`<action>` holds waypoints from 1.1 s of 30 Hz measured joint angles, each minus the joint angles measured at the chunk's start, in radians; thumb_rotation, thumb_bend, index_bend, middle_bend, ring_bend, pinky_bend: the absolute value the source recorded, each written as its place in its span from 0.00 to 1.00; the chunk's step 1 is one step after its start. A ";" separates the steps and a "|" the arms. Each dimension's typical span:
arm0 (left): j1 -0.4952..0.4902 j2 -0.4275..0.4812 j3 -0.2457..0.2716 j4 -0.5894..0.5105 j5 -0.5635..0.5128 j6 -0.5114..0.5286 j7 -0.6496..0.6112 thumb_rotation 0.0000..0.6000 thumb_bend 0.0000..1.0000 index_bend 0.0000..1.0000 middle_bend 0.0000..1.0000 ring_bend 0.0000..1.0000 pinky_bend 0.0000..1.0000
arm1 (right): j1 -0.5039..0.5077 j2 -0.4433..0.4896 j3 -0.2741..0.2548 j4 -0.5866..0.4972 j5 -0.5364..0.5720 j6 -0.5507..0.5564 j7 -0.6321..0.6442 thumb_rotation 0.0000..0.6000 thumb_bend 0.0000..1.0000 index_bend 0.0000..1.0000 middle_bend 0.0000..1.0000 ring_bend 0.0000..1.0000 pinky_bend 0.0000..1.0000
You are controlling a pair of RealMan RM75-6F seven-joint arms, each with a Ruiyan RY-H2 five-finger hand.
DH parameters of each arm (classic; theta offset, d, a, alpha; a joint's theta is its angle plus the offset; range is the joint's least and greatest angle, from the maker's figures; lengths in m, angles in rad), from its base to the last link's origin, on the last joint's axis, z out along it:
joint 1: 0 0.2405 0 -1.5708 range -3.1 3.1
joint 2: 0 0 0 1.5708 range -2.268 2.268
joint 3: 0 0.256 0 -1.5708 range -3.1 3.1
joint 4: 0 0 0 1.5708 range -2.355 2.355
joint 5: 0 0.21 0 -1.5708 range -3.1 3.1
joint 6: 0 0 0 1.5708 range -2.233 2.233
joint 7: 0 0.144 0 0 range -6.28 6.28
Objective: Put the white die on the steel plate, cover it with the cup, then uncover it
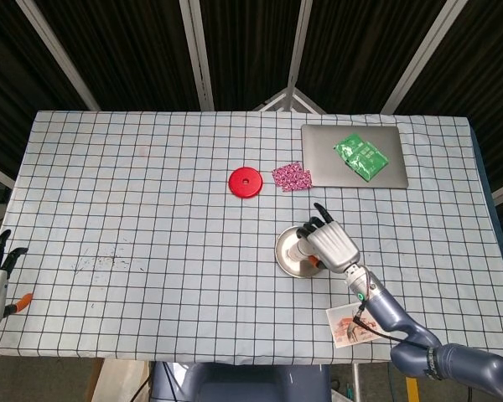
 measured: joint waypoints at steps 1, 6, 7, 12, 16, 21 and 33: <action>0.000 0.000 0.000 0.000 0.000 0.000 0.000 1.00 0.23 0.23 0.00 0.00 0.13 | -0.002 0.005 -0.003 -0.012 -0.005 0.002 0.000 1.00 0.36 0.50 0.47 0.28 0.02; 0.001 0.002 0.003 -0.001 0.005 0.001 -0.004 1.00 0.23 0.23 0.00 0.00 0.13 | -0.005 0.017 -0.013 -0.072 -0.026 0.005 -0.001 1.00 0.36 0.50 0.47 0.28 0.02; 0.001 0.003 0.002 -0.001 0.005 0.002 -0.005 1.00 0.23 0.23 0.00 0.00 0.13 | -0.004 0.017 -0.013 -0.080 -0.027 0.003 -0.001 1.00 0.36 0.50 0.47 0.28 0.02; 0.002 0.004 0.001 0.000 0.004 0.003 -0.009 1.00 0.23 0.23 0.00 0.00 0.13 | 0.007 -0.004 -0.003 -0.096 -0.027 -0.009 0.013 1.00 0.36 0.50 0.47 0.28 0.02; 0.001 0.004 0.000 0.002 0.001 0.002 -0.010 1.00 0.23 0.23 0.00 0.00 0.13 | 0.020 -0.030 0.010 -0.080 -0.023 -0.020 0.021 1.00 0.36 0.50 0.47 0.28 0.02; 0.002 0.005 -0.002 0.003 -0.002 0.003 -0.010 1.00 0.23 0.23 0.00 0.00 0.13 | 0.034 -0.068 0.025 -0.030 -0.009 -0.034 0.036 1.00 0.36 0.50 0.47 0.28 0.02; -0.001 -0.004 -0.001 0.002 -0.006 -0.001 0.012 1.00 0.23 0.23 0.00 0.00 0.13 | 0.045 -0.122 0.039 0.092 -0.031 -0.008 0.065 1.00 0.36 0.51 0.47 0.28 0.02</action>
